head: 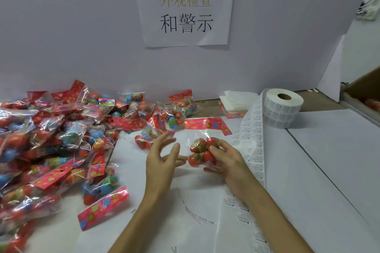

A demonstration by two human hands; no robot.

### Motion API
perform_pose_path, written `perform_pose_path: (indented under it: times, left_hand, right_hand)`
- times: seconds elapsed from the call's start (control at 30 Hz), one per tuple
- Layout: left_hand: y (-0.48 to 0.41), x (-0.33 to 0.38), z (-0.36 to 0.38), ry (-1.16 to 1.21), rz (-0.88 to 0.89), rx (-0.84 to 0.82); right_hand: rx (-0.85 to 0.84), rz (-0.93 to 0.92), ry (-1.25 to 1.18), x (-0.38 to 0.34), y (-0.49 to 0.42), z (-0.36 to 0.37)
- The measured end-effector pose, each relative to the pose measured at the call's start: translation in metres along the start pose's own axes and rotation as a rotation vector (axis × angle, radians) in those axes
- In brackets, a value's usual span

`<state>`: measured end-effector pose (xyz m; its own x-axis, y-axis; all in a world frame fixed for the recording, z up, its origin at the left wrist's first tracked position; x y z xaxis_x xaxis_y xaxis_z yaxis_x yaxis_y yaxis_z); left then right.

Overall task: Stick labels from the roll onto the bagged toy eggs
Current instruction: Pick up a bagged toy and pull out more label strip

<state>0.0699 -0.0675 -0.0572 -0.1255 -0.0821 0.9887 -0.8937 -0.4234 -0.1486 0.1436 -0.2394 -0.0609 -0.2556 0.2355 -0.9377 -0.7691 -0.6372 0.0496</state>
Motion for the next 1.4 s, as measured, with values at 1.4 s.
perform_pose_path:
  times: [1.4]
  left_hand:
    - [0.008,-0.008,0.024,0.109,-0.270,-0.295]
  right_hand:
    - [0.167,-0.090,0.279,-0.010,0.003,-0.008]
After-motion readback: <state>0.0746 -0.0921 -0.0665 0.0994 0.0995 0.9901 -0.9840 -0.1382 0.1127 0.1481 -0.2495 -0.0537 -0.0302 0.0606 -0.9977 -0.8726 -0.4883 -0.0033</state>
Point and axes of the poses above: each hand's wrist, its own y-axis away from the middle knuckle, its own z-axis out of the palm, x = y × z, the point moved 3 cm from there along -y, towards the middle knuckle, and after that the axes turned 10 degrees about -x, right-handed, at the moved point
